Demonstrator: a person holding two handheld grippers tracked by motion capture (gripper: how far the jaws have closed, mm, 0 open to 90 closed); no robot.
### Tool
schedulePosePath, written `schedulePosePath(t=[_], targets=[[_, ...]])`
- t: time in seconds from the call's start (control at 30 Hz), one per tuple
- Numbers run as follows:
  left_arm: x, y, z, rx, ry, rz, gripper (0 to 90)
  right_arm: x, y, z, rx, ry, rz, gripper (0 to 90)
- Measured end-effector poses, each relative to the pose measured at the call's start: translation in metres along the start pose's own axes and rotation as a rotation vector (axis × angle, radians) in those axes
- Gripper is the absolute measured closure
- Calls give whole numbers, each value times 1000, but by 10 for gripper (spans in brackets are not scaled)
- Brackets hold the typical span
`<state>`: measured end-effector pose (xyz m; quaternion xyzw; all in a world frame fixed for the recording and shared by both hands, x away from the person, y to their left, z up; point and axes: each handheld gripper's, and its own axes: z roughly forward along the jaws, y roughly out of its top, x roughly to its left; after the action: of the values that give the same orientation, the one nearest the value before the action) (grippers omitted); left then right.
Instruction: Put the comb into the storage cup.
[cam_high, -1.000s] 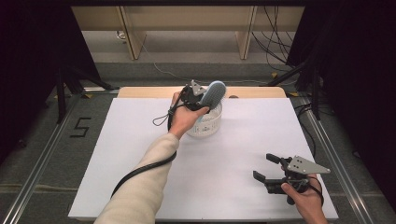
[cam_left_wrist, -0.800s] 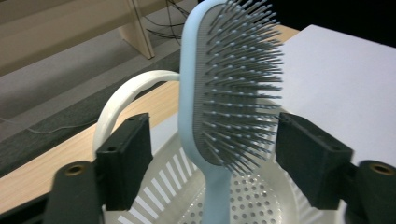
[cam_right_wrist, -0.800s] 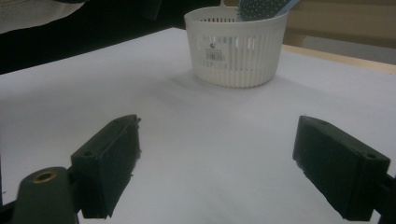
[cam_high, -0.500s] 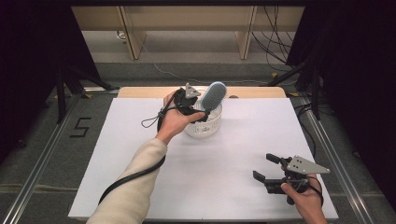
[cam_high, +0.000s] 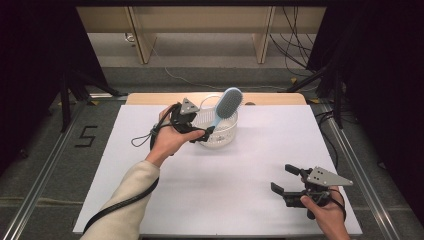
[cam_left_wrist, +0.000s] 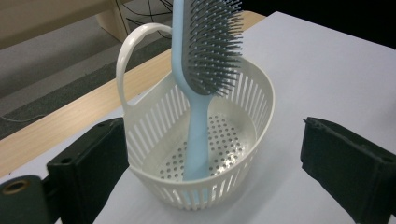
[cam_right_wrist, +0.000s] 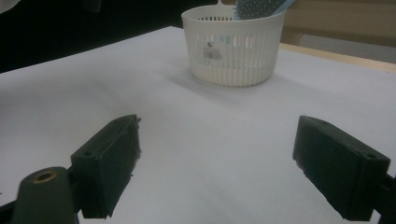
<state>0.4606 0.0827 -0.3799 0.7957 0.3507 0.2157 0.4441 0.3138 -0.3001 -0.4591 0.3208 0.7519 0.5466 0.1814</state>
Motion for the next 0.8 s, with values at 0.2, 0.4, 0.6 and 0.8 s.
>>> schedulePosePath(t=[0.2,0.4,0.6,0.8], targets=[[5,-13,-12,-4,-17,-23,67,0,0,0,0,-2,1,155],[9,-24,-24,-17,-23,-43,68,0,0,0,-1,-3,3,155],[8,-36,-40,-24,-23,-35,68,0,0,0,0,-4,2,155],[9,-53,-52,-17,-22,-28,70,0,0,0,0,-6,2,155]])
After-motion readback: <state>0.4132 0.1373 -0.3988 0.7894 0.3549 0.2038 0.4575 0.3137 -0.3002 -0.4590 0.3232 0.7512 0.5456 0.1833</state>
